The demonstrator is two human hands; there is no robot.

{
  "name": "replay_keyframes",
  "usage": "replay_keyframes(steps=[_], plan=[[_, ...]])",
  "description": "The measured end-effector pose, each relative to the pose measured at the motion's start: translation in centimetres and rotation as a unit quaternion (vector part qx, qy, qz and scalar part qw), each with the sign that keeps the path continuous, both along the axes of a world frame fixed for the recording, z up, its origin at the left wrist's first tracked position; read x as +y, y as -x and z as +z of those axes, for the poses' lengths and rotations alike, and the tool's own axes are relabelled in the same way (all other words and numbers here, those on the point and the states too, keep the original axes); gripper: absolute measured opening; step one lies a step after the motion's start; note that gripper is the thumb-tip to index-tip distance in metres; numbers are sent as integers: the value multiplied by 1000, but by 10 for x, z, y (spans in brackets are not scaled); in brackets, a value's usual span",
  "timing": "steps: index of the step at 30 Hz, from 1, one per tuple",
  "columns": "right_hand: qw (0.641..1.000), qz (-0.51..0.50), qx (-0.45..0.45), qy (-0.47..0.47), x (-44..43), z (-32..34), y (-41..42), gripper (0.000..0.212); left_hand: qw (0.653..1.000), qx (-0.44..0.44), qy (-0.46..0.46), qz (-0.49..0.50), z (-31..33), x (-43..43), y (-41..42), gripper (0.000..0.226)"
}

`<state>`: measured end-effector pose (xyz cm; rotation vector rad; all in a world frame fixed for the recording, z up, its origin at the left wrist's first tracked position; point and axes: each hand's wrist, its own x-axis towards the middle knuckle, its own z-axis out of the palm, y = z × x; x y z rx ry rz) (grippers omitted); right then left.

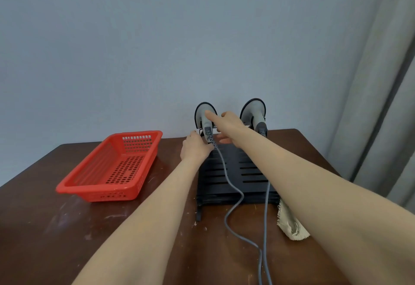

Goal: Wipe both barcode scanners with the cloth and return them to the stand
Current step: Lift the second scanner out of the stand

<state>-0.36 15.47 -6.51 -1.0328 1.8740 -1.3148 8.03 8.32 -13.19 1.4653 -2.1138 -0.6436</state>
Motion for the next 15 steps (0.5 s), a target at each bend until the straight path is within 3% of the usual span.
replay_keyframes(steps=[7,10,15], plan=[[992,53,-119,3,-5,-7,5,30,999,38,25,-7,-9,0,14,44],[985,58,-163,3,-5,-9,9,30,999,52,17,-1,-12,-1,13,44],[987,55,-154,-9,-12,-13,9,39,998,47,28,0,-12,0,12,36]])
